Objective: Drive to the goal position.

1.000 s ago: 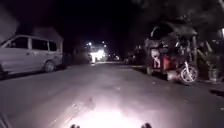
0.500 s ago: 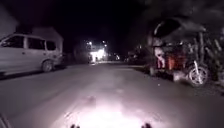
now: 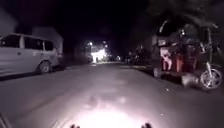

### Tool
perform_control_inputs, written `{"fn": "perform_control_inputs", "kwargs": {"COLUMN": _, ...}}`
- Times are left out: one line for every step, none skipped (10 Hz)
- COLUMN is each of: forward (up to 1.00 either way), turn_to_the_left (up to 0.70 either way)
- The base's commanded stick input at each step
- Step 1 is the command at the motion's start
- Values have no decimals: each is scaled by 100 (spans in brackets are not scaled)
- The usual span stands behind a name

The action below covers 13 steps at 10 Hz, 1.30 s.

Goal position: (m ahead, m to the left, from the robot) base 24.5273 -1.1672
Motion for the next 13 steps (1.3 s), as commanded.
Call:
{"fn": "perform_control_inputs", "kwargs": {"forward": 70, "turn_to_the_left": 0}}
{"fn": "perform_control_inputs", "kwargs": {"forward": 70, "turn_to_the_left": 0}}
{"fn": "perform_control_inputs", "kwargs": {"forward": 70, "turn_to_the_left": 0}}
{"fn": "perform_control_inputs", "kwargs": {"forward": 70, "turn_to_the_left": 0}}
{"fn": "perform_control_inputs", "kwargs": {"forward": 70, "turn_to_the_left": 0}}
{"fn": "perform_control_inputs", "kwargs": {"forward": 70, "turn_to_the_left": 0}}
{"fn": "perform_control_inputs", "kwargs": {"forward": 70, "turn_to_the_left": 0}}
{"fn": "perform_control_inputs", "kwargs": {"forward": 70, "turn_to_the_left": 0}}
{"fn": "perform_control_inputs", "kwargs": {"forward": 70, "turn_to_the_left": 0}}
{"fn": "perform_control_inputs", "kwargs": {"forward": 70, "turn_to_the_left": 0}}
{"fn": "perform_control_inputs", "kwargs": {"forward": 70, "turn_to_the_left": 0}}
{"fn": "perform_control_inputs", "kwargs": {"forward": 70, "turn_to_the_left": 0}}
{"fn": "perform_control_inputs", "kwargs": {"forward": 70, "turn_to_the_left": 0}}
